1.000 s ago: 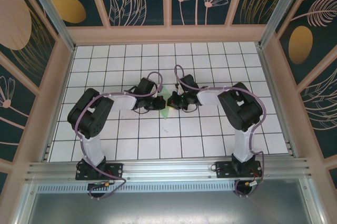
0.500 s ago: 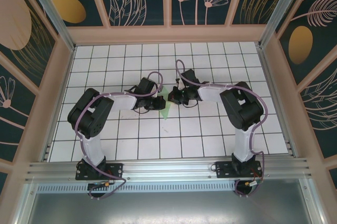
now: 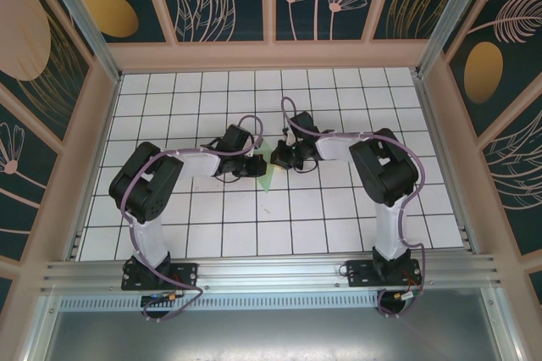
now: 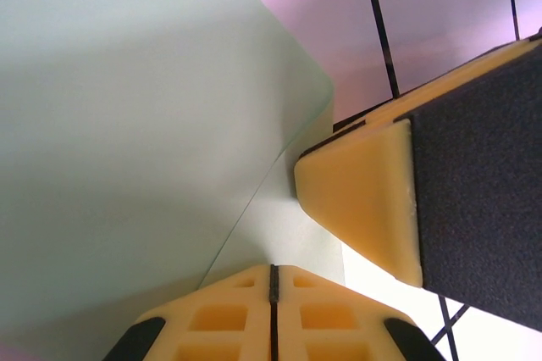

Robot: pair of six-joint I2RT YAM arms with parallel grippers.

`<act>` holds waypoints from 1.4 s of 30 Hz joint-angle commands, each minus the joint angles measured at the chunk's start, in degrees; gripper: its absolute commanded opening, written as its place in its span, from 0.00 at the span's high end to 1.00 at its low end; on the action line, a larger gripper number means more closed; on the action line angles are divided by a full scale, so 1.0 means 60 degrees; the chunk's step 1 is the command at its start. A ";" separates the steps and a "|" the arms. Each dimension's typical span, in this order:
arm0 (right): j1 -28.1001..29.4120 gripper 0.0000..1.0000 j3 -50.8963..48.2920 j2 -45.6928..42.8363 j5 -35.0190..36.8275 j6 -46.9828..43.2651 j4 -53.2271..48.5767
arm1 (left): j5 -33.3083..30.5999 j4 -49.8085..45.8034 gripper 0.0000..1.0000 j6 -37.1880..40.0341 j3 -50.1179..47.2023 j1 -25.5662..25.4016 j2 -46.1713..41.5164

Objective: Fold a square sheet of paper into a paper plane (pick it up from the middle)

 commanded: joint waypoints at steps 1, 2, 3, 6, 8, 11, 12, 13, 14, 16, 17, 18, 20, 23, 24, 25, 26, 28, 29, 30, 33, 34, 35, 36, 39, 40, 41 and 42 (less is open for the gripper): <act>-0.0130 0.94 0.0530 0.0319 0.1088 -0.0246 -0.0769 | -0.0938 -0.1032 0.90 0.0380 -0.0198 0.0010 0.0613; -0.0403 0.94 0.0603 0.0340 0.1063 -0.0253 -0.0794 | -0.0945 -0.1049 0.90 0.0395 -0.0206 0.0010 0.0628; -0.0454 0.94 0.0713 0.0380 0.0998 -0.0254 -0.0827 | -0.0953 -0.1069 0.91 0.0400 -0.0221 0.0010 0.0643; -0.0538 0.94 0.0909 0.0553 0.1050 -0.0273 -0.0879 | -0.0960 -0.1050 0.91 0.0409 -0.0255 0.0012 0.0645; -0.0604 0.94 0.0994 0.0727 0.0837 -0.0270 -0.0801 | -0.0989 -0.1044 0.91 0.0389 -0.0280 0.0014 0.0643; -0.0614 0.94 0.1235 0.0976 0.0745 -0.0339 -0.0894 | -0.0967 -0.1050 0.91 0.0394 -0.0257 0.0010 0.0668; -0.0610 0.94 0.1300 0.1021 0.0758 -0.0374 -0.0940 | -0.0999 -0.1080 0.91 0.0387 -0.0244 0.0015 0.0672; -0.0609 0.94 0.1338 0.1022 0.0816 -0.0371 -0.0946 | -0.1031 -0.1094 0.91 0.0389 -0.0223 0.0017 0.0671; -0.0641 0.94 0.1356 0.0998 0.0826 -0.0357 -0.0946 | -0.1022 -0.1102 0.91 0.0373 -0.0208 0.0010 0.0664; -0.0645 0.94 0.1567 0.0929 0.0878 -0.0439 -0.1105 | -0.0977 -0.1095 0.91 0.0358 -0.0207 0.0010 0.0655; -0.0646 0.94 0.1687 0.0910 0.0978 -0.0492 -0.1249 | -0.0996 -0.1089 0.91 0.0358 -0.0202 0.0010 0.0654; -0.0646 0.94 0.1821 0.0902 0.1191 -0.0556 -0.1451 | -0.0989 -0.1088 0.91 0.0351 -0.0186 0.0010 0.0652; -0.0633 0.96 0.1807 0.0681 0.1272 -0.0647 -0.1360 | -0.0996 -0.1108 0.90 0.0336 -0.0184 0.0012 0.0641; -0.0578 0.96 0.1729 0.0145 0.1035 -0.0710 -0.1340 | -0.1018 -0.1070 0.90 0.0277 -0.0218 0.0010 0.0613; -0.0520 0.96 0.1663 -0.0049 0.0983 -0.0709 -0.1360 | -0.0997 -0.1030 0.90 0.0231 -0.0247 0.0011 0.0607; -0.0454 0.97 0.1512 -0.0266 0.0923 -0.0634 -0.1306 | -0.0956 -0.0987 0.90 0.0191 -0.0252 0.0011 0.0611; -0.0369 0.97 0.1255 -0.0472 0.0776 -0.0560 -0.1060 | -0.0896 -0.0956 0.90 0.0169 -0.0253 0.0010 0.0608; -0.0238 0.97 0.0612 -0.0784 0.0387 -0.0193 -0.0445 | -0.0857 -0.0907 0.90 0.0135 -0.0254 0.0015 0.0584; -0.0237 0.97 0.0425 -0.0803 0.0222 -0.0079 -0.0249 | -0.0870 -0.0892 0.90 0.0111 -0.0258 0.0021 0.0566; -0.0237 0.98 0.0267 -0.0804 0.0193 0.0016 -0.0103 | -0.0876 -0.0876 0.90 0.0096 -0.0259 0.0010 0.0555; -0.0053 0.98 0.0120 -0.0621 0.0273 0.0144 0.0001 | -0.0836 -0.0875 0.90 0.0089 -0.0213 0.0010 0.0576; -0.0046 0.98 0.0145 -0.0536 0.0266 0.0166 0.0006 | -0.0807 -0.0863 0.90 0.0066 -0.0214 0.0010 0.0582; -0.0036 0.98 0.0124 -0.0454 0.0328 0.0206 0.0046 | -0.0788 -0.0847 0.90 0.0065 -0.0224 0.0012 0.0573; -0.0032 0.98 0.0091 -0.0368 0.0289 0.0267 0.0133 | -0.0784 -0.0831 0.90 0.0061 -0.0230 0.0010 0.0569; -0.0016 0.98 0.0077 -0.0001 -0.0049 0.0368 0.0355 | -0.0759 -0.0846 0.90 0.0065 -0.0221 0.0010 0.0593; 0.0003 0.98 0.0061 0.0089 0.0010 0.0355 0.0386 | -0.0764 -0.0858 0.90 0.0094 -0.0234 0.0010 0.0595; 0.0005 0.98 0.0100 0.0178 0.0125 0.0330 0.0270 | -0.0782 -0.0878 0.90 0.0094 -0.0228 0.0010 0.0587; -0.0024 0.98 0.0196 0.0283 0.0279 0.0272 0.0035 | -0.0802 -0.0889 0.90 0.0096 -0.0249 0.0010 0.0584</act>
